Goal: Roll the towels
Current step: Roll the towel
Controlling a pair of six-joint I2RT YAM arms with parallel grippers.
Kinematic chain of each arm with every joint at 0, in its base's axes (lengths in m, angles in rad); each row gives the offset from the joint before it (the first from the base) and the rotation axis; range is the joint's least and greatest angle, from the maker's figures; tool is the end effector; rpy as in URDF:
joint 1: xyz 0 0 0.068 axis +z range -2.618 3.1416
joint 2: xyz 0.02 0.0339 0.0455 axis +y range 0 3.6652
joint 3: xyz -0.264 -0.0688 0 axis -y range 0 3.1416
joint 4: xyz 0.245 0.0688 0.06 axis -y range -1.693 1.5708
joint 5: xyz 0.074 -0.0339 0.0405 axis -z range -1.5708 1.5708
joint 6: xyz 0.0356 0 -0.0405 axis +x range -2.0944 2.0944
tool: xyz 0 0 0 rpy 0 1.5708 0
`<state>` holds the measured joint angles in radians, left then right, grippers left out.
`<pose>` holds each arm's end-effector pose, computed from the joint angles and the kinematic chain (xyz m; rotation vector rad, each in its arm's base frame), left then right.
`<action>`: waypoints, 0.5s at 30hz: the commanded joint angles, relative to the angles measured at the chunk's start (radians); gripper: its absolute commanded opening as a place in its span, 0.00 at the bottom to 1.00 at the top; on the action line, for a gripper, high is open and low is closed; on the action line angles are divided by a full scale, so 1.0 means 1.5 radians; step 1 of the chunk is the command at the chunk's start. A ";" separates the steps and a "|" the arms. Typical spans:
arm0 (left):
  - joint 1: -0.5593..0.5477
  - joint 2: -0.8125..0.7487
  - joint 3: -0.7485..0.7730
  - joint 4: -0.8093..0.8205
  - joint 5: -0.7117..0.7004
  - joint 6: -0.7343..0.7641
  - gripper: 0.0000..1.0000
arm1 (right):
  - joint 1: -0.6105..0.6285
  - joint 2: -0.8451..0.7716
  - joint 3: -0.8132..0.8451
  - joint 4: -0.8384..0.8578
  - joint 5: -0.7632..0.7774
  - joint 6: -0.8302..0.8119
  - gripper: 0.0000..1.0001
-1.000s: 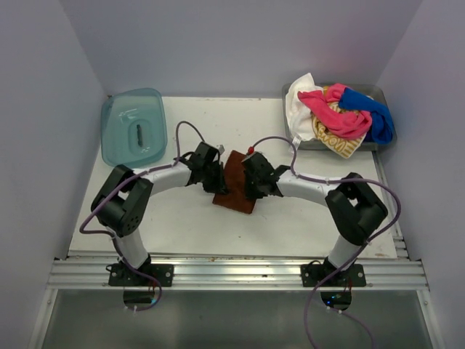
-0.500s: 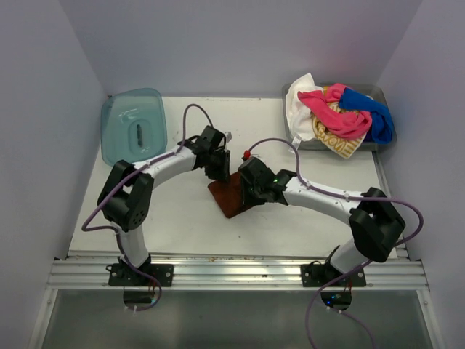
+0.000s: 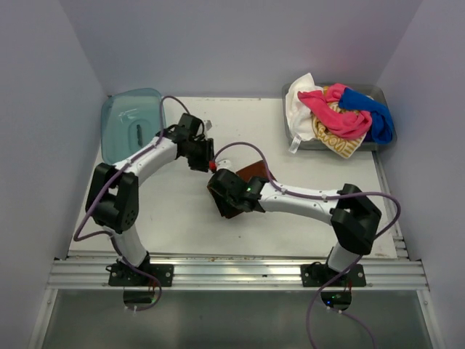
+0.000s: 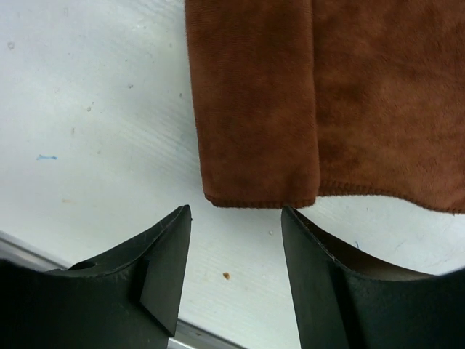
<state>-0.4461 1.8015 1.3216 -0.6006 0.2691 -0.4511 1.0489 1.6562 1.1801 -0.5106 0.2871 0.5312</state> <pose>0.3355 -0.1709 0.2151 0.0861 2.7464 -0.6329 0.1819 0.2961 0.2274 -0.5389 2.4627 0.2817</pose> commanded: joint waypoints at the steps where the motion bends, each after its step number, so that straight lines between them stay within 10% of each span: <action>1: 0.077 -0.070 -0.009 -0.011 0.024 -0.002 0.43 | 0.024 0.056 0.064 -0.012 0.083 -0.070 0.57; 15: 0.177 -0.165 -0.136 0.025 0.042 -0.057 0.44 | 0.032 0.209 0.119 0.024 0.087 -0.119 0.55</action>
<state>-0.1864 1.6051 1.1542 -0.5915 0.3126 -0.4942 1.0969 1.9316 1.3258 -0.5011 0.4110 0.3687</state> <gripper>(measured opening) 0.436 0.556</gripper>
